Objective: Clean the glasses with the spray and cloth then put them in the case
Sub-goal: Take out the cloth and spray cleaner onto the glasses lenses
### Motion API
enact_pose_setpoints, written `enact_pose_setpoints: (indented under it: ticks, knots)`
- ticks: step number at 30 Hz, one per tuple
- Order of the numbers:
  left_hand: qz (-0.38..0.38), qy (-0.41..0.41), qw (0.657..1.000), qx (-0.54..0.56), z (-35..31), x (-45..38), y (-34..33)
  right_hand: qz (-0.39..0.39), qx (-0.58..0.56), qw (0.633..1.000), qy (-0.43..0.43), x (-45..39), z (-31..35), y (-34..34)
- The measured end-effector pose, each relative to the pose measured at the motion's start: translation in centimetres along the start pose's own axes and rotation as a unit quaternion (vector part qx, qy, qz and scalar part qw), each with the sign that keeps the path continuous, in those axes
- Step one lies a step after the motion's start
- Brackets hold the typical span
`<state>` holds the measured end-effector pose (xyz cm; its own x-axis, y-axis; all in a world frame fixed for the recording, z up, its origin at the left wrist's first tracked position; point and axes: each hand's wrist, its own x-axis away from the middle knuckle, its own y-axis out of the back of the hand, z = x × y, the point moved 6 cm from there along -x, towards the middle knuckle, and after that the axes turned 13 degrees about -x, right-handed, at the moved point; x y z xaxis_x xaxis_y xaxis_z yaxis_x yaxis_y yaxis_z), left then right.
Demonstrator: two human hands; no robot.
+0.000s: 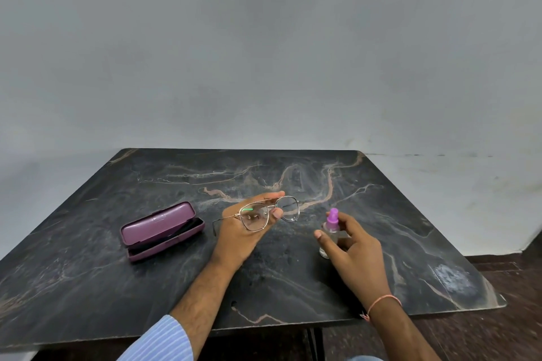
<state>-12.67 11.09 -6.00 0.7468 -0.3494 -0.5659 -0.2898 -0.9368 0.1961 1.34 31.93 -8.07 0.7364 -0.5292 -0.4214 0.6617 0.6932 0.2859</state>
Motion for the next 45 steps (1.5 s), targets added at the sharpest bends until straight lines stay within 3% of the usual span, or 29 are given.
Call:
enact_pose_setpoints:
  ticks: [8, 12, 14, 16, 19, 22, 25, 30, 38, 42, 45]
  knots:
    - [-0.039, -0.069, 0.991, -0.111, -2.2, -0.6, 2.0, 0.014, 0.012, 1.000, 0.019, 0.2, 0.4, -0.1]
    - [-0.034, -0.123, 0.967, -0.222, -3.7, -1.5, 3.8, -0.012, 0.029, 0.998, 0.061, 0.6, 1.5, 0.2]
    - [-0.025, -0.166, 0.931, -0.323, -4.8, -1.9, 4.5, -0.042, 0.054, 0.992, 0.106, 0.9, 2.1, 0.4]
    - [-0.019, -0.209, 0.875, -0.437, -5.9, -2.1, 4.8, -0.066, 0.098, 0.980, 0.160, 1.3, 2.9, 0.4]
    - [0.005, -0.229, 0.813, -0.535, -7.2, -2.1, 5.0, -0.080, 0.122, 0.958, 0.248, 2.2, 4.5, 0.1]
    - [0.052, -0.224, 0.766, -0.600, -8.1, -1.9, 4.6, -0.048, 0.115, 0.943, 0.309, 2.8, 6.5, -1.0]
    - [0.088, -0.213, 0.739, -0.633, -8.9, -1.4, 4.1, 0.026, 0.084, 0.948, 0.304, 2.4, 8.1, -2.6]
    - [0.115, -0.191, 0.721, -0.656, -9.7, -0.6, 3.6, 0.088, 0.123, 0.950, 0.274, 1.5, 9.1, -4.2]
    - [0.123, -0.165, 0.690, -0.694, -10.0, 0.3, 3.2, 0.097, 0.173, 0.939, 0.281, 1.6, 9.1, -5.0]
    - [0.111, -0.175, 0.705, -0.678, -9.7, 0.5, 3.1, 0.100, 0.178, 0.934, 0.295, 1.4, 9.1, -5.2]
    - [0.107, -0.228, 0.723, -0.643, -9.2, 1.4, 3.0, 0.090, 0.170, 0.935, 0.298, 0.9, 9.0, -5.0]
